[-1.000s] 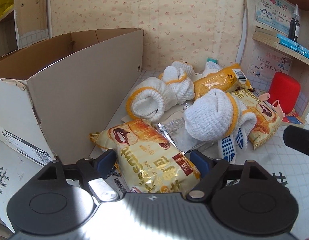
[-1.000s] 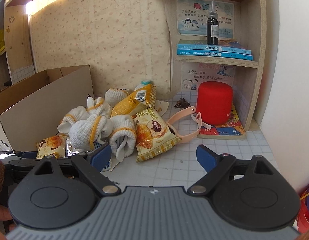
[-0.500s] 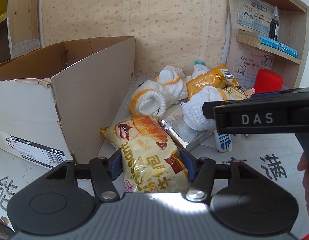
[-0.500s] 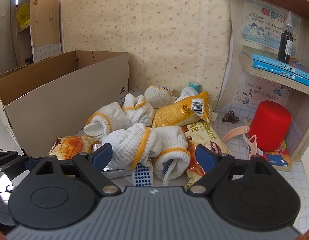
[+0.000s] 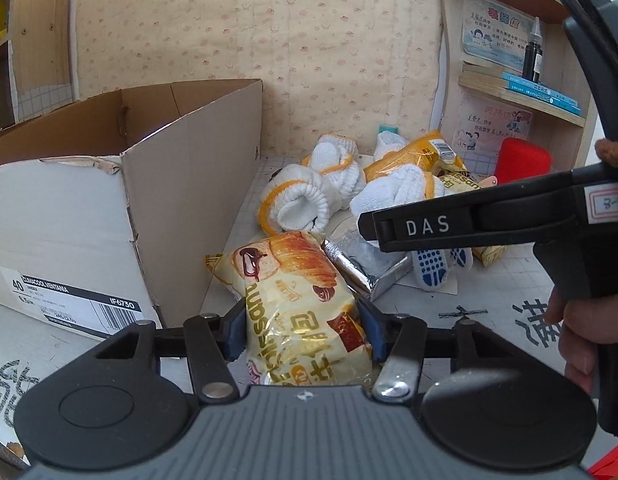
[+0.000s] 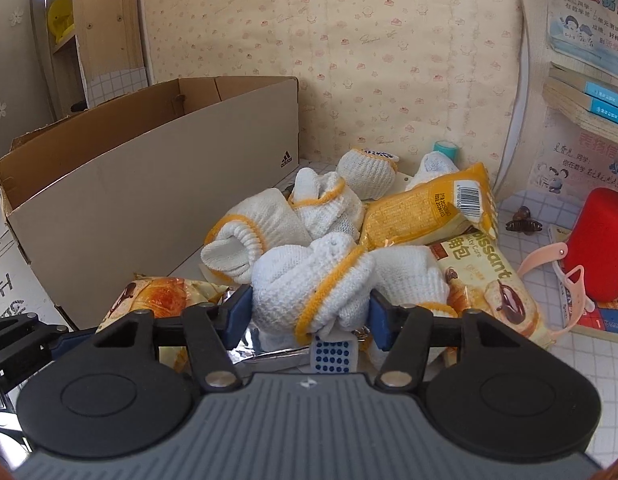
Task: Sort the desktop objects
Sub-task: 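Lift the snack bag with the left tool while the right tool grasps a white glove, then carry the snack bag and glove over the cardboard box with both tools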
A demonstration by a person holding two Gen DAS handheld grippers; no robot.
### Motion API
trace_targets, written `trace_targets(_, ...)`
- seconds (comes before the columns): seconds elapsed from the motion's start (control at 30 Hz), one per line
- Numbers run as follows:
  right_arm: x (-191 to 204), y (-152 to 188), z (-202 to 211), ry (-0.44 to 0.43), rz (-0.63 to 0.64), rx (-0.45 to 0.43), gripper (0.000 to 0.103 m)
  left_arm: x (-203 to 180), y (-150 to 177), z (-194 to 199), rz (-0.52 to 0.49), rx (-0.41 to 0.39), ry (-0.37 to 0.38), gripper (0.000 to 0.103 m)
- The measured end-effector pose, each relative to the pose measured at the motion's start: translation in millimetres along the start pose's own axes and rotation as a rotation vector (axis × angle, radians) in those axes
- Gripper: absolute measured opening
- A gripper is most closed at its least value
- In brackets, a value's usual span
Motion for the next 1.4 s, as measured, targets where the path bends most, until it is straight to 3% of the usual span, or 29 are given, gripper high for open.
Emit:
trace_targets(0.4, -16.1, -24.4, 40.4, 0.037, -0.056, -0.127, 0.051, -9.7, -17.6, 17.3, -0.042, -0.089, 0.03, 0.053)
trace_targets(0.8, -8.2, -63.7, 82.0, 0.034, -0.042, -0.251, 0.051, 0.8, -67.2, 56.2, -0.034, -0.227, 0.022, 0.053)
trace_targets(1.13, 35.4, -100.1, 71.8, -0.076, -0.03, -0.291, 0.051, 67.2, -106.6, 74.8, -0.011, -0.284, -0.079, 0.053)
trace_targets(1.4, 77.4, -114.8, 40.0, -0.144, -0.025, -0.274, 0.051, 125.3, -114.5, 71.0, 0.016, -0.241, -0.148, 0.053)
Point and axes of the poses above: each gripper's, at about its wrist camera, not at the fingertips, and z roughly against the way its jaws point, x to its left, y to its underside, the point moved 5 cm from there along -z, roughly the way its jaws point, and after that the axes turned 13 degrees about -x, right-handed, at the moved point
